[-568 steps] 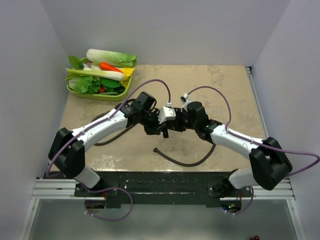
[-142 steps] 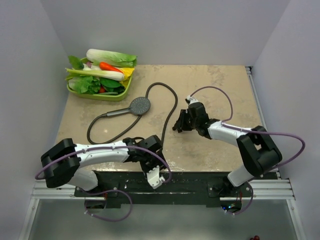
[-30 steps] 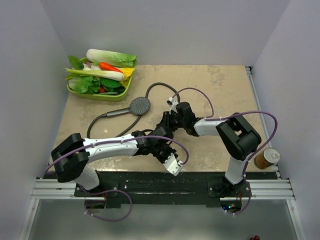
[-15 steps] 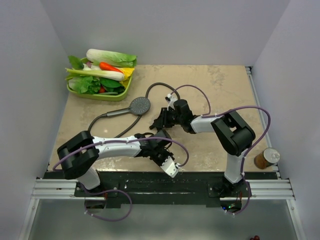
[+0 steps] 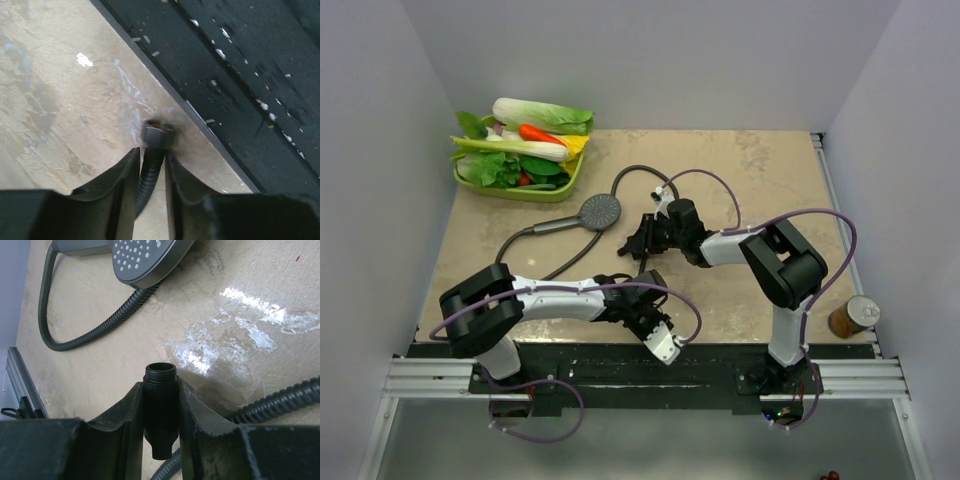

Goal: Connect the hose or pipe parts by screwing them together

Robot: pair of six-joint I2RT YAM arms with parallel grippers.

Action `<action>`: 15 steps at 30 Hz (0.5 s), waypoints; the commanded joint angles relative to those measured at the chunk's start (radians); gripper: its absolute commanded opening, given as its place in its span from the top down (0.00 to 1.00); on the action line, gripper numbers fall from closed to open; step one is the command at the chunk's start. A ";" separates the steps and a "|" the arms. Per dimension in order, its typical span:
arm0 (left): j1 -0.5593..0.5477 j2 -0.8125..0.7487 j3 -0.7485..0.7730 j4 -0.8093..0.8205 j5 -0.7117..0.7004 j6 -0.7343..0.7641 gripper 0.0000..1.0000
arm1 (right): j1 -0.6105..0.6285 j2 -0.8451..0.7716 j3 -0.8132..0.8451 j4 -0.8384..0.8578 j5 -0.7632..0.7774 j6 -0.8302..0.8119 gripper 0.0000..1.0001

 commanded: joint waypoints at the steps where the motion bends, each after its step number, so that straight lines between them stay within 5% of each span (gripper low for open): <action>1: -0.018 0.019 -0.009 0.044 0.025 -0.020 0.63 | 0.012 0.075 -0.035 -0.143 0.078 -0.037 1.00; 15: -0.050 0.017 -0.011 -0.003 0.033 0.020 0.56 | 0.012 0.089 -0.037 -0.122 0.073 -0.025 1.00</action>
